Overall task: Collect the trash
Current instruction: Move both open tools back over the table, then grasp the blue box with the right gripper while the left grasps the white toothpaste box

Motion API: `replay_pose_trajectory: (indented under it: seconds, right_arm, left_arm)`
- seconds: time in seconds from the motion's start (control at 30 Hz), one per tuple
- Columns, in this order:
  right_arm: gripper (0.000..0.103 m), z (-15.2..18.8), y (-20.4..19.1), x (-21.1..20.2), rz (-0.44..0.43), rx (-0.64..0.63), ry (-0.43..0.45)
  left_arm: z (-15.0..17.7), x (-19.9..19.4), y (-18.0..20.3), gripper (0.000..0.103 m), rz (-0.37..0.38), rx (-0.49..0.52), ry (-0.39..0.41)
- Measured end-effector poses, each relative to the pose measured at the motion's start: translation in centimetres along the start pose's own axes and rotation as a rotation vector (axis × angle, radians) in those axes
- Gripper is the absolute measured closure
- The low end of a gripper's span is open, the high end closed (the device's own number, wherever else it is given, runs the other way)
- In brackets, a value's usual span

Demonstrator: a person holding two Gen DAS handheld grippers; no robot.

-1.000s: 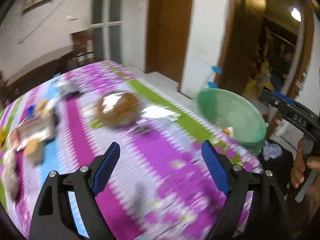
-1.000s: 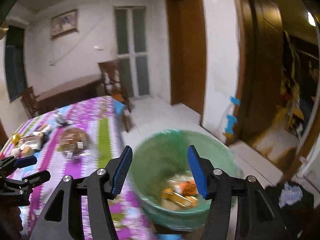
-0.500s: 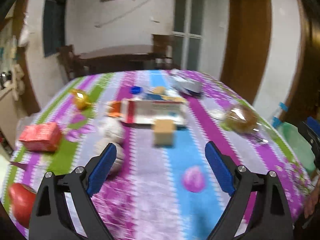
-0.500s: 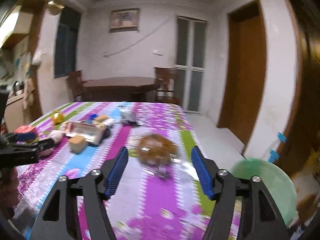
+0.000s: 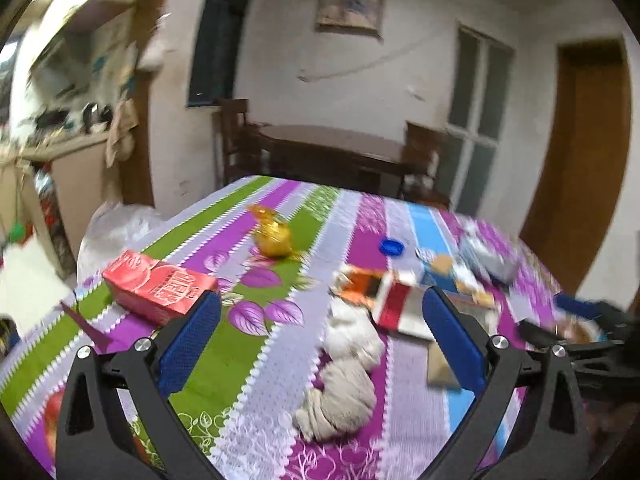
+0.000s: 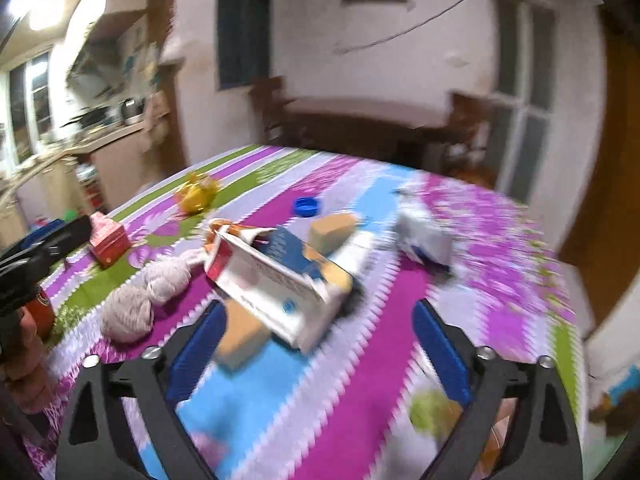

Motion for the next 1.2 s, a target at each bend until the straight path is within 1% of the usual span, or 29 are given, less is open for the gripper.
replay_pose_trajectory:
  seconds: [0.07,0.1,0.2,0.23,0.27,0.3,0.33,0.37,0.4,0.43,0.53,0.57,0.6,0.63,0.67,0.73,0.77,0.83,0.9,0.97,1.03,1.07,1.13,1.17,1.2]
  right_arm:
    - [0.005,-1.4,0.3,3.0,-0.044,-0.035,-0.032]
    - [0.005,-2.3,0.4,4.9,-0.094,-0.036,-0.066]
    - [0.007,-4.0,0.0,9.0,-0.2,-0.004,-0.152]
    - [0.008,-4.4,-0.3,10.4,-0.203,-0.011,-0.177]
    - [0.013,-4.5,-0.4,11.6,-0.185,-0.021,-0.208]
    - [0.017,-4.1,-0.2,13.3,-0.17,0.006,-0.271]
    - [0.017,-3.6,0.2,13.9,-0.176,0.052,-0.294]
    - [0.022,-3.5,0.4,13.6,-0.179,0.092,-0.286]
    - [0.028,-3.1,0.2,12.9,-0.219,0.143,-0.31]
    - [0.029,-2.4,-0.2,11.3,-0.28,0.202,-0.338]
    - [0.029,0.9,-1.5,5.8,-0.317,0.275,-0.445]
    - [0.029,1.9,-1.8,3.7,-0.304,0.275,-0.443]
    - [0.028,3.1,-1.9,0.4,-0.257,0.255,-0.413]
    - [0.026,3.9,-1.8,-2.2,-0.237,0.256,-0.376]
    - [0.022,4.6,-1.7,-4.1,-0.234,0.273,-0.348]
    - [0.021,6.4,-0.9,-8.8,-0.209,0.323,-0.276]
    - [0.02,6.9,-0.6,-10.1,-0.186,0.322,-0.255]
    - [0.02,7.8,-0.4,-12.5,-0.091,0.292,-0.186]
    - [0.019,8.1,-0.5,-13.0,-0.06,0.271,-0.123]
    - [0.019,7.5,-1.8,-12.4,-0.049,0.191,-0.06]
    - [0.019,6.8,-3.0,-10.9,-0.031,0.077,-0.057]
    - [0.019,6.5,-3.8,-9.1,-0.008,-0.016,-0.084]
    - [0.026,6.1,-4.8,-5.7,0.007,-0.116,-0.14]
    - [0.038,6.2,-4.9,-4.4,0.008,-0.16,-0.17]
    - [0.046,6.5,-5.2,-3.0,0.004,-0.205,-0.208]
  left_arm:
    - [-0.2,0.3,-0.7,0.006,-0.018,-0.035,0.005]
    - [-0.4,0.3,-1.3,0.006,-0.02,-0.061,0.01]
    - [-0.3,0.5,-2.2,0.006,-0.056,-0.096,0.016]
    - [-0.3,0.6,-2.6,0.006,-0.071,-0.105,0.014]
    - [-0.3,0.7,-2.7,0.006,-0.076,-0.111,0.009]
    - [-0.2,0.7,-2.9,0.006,-0.081,-0.114,0.002]
    - [-0.1,0.8,-3.0,0.006,-0.088,-0.112,-0.002]
    - [-0.1,0.9,-3.0,0.006,-0.096,-0.106,-0.003]
    - [0.0,0.9,-3.1,0.006,-0.105,-0.095,-0.002]
    - [0.1,0.8,-3.3,0.006,-0.113,-0.09,0.0]
    - [0.1,0.6,-3.9,0.006,-0.121,-0.103,0.001]
    - [0.0,0.6,-4.0,0.006,-0.121,-0.109,-0.001]
    - [0.0,0.7,-4.1,0.006,-0.119,-0.113,-0.006]
    - [0.1,0.7,-4.0,0.006,-0.113,-0.113,-0.013]
    - [0.1,0.8,-4.0,0.006,-0.108,-0.111,-0.016]
    - [0.2,0.6,-3.6,0.006,-0.108,-0.094,-0.013]
    - [0.2,0.6,-3.3,0.006,-0.105,-0.084,-0.01]
    - [0.3,0.5,-2.9,0.006,-0.103,-0.064,-0.002]
    - [0.4,0.3,-2.5,0.006,-0.104,-0.043,0.007]
    - [0.5,0.3,-2.2,0.006,-0.108,-0.022,0.009]
    - [0.6,0.3,-2.1,0.006,-0.112,-0.009,0.009]
    - [0.6,0.3,-2.2,0.006,-0.114,-0.007,0.008]
    - [0.6,0.3,-2.3,0.006,-0.115,-0.008,0.008]
    - [0.6,0.3,-2.3,0.006,-0.116,-0.01,0.008]
    - [0.7,0.3,-2.4,0.006,-0.114,-0.013,0.007]
Point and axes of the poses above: each gripper's, at about its wrist camera, not at the fingertips, and x roughly the way its jaws point, y to its right, z to its underside, the point moved 3 cm from there along x, roughly the way its jaws point, and after that the axes turned 7 degrees about y, right-handed, at the moved point
